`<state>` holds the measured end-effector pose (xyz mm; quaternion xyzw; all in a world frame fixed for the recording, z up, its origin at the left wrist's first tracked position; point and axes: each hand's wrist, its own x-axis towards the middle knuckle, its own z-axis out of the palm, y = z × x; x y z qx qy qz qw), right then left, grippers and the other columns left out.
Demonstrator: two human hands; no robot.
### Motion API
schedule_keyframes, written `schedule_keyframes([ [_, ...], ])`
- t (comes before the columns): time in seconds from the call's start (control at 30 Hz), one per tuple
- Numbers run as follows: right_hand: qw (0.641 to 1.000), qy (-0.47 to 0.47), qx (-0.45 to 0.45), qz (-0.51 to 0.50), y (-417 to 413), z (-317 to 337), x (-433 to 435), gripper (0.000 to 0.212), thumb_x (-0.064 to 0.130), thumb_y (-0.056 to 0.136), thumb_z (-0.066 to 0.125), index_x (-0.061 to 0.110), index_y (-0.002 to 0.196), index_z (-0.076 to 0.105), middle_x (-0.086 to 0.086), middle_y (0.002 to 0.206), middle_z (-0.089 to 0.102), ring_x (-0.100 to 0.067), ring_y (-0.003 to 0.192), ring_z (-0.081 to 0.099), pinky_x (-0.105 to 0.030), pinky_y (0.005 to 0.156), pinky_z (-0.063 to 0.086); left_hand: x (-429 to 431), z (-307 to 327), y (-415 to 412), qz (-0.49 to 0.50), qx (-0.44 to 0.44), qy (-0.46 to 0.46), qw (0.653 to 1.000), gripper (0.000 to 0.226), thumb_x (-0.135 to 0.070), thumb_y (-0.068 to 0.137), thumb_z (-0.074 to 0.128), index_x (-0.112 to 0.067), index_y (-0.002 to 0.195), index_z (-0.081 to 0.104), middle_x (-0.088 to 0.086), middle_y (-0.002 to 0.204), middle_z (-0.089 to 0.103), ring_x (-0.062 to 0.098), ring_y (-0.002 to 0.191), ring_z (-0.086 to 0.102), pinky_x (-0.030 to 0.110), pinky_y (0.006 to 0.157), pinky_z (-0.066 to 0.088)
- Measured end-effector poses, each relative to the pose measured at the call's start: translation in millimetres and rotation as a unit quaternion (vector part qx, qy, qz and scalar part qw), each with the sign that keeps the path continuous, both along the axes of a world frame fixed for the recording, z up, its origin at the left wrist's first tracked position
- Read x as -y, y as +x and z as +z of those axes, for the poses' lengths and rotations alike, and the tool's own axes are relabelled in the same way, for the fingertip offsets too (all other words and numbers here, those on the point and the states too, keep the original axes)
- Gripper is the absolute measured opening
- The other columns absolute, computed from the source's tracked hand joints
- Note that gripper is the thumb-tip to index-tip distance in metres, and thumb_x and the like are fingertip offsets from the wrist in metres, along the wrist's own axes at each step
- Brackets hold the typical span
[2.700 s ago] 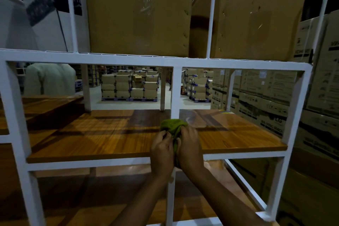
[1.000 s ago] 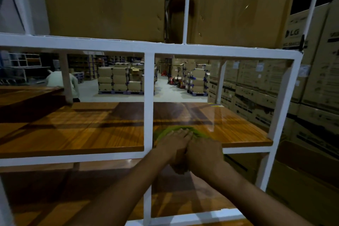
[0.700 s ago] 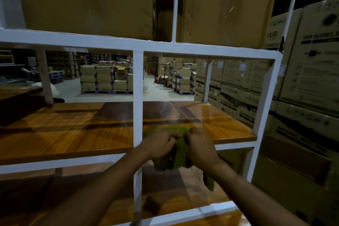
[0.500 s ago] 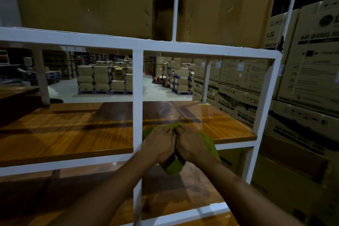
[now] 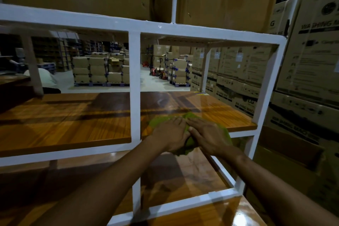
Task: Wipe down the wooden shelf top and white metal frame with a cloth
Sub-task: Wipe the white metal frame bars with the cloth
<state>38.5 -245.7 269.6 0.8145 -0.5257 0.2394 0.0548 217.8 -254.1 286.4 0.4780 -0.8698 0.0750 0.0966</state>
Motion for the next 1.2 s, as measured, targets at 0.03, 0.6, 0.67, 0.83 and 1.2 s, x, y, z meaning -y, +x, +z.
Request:
schedule_keyframes([
  [0.03, 1.000, 0.002, 0.012, -0.012, -0.5, 2.5, 4.0, 0.058, 0.052, 0.099, 0.021, 0.029, 0.141, 0.053, 0.003, 0.149, 0.049, -0.017, 0.138, 0.041, -0.033, 0.116, 0.027, 5.1, 3.4, -7.0, -0.004, 0.000, 0.011, 1.000, 0.062, -0.045, 0.105, 0.024, -0.007, 0.154, 0.025, 0.015, 0.160, 0.026, 0.028, 0.146, 0.026, 0.039, 0.120, 0.021],
  [0.6, 0.989, -0.107, 0.094, 0.035, -54.2, -19.2, 9.1, 0.044, 0.036, 0.106, 0.029, 0.019, 0.128, 0.064, 0.000, 0.129, 0.064, -0.017, 0.121, 0.055, -0.036, 0.105, 0.039, -6.2, -13.8, -81.0, 0.048, 0.014, -0.123, 0.991, 0.052, -0.030, 0.099, 0.041, -0.005, 0.144, 0.036, 0.016, 0.147, 0.043, 0.030, 0.136, 0.040, 0.037, 0.111, 0.033],
  [0.67, 0.989, -0.108, 0.096, 0.011, -73.7, -18.8, 11.3, 0.047, 0.039, 0.105, 0.028, 0.020, 0.128, 0.064, 0.001, 0.131, 0.064, -0.016, 0.124, 0.054, -0.038, 0.106, 0.038, -1.6, -14.2, -103.0, 0.057, 0.004, -0.119, 0.991, 0.045, -0.030, 0.100, 0.042, -0.008, 0.139, 0.042, 0.015, 0.141, 0.049, 0.029, 0.128, 0.047, 0.037, 0.103, 0.040],
  [0.83, 0.995, -0.071, 0.054, -0.043, -113.0, -13.2, 20.1, 0.064, 0.046, 0.098, 0.014, 0.019, 0.136, 0.059, -0.002, 0.140, 0.058, -0.017, 0.133, 0.048, -0.032, 0.114, 0.028, 11.0, -9.7, -151.4, 0.047, 0.022, -0.102, 0.993, 0.051, -0.030, 0.094, 0.051, -0.005, 0.139, 0.041, 0.017, 0.140, 0.048, 0.029, 0.125, 0.048, 0.038, 0.101, 0.044],
  [1.2, 0.983, 0.166, -0.059, -0.061, -145.1, 41.3, 82.8, 0.044, 0.019, 0.108, 0.029, 0.006, 0.147, 0.043, -0.014, 0.154, 0.039, -0.027, 0.140, 0.036, -0.030, 0.110, 0.025, 64.5, 21.5, -196.8, 0.039, 0.029, 0.120, 0.992, 0.065, -0.028, 0.104, 0.027, 0.002, 0.154, -0.002, 0.021, 0.163, -0.004, 0.028, 0.152, -0.002, 0.033, 0.121, -0.001],
])
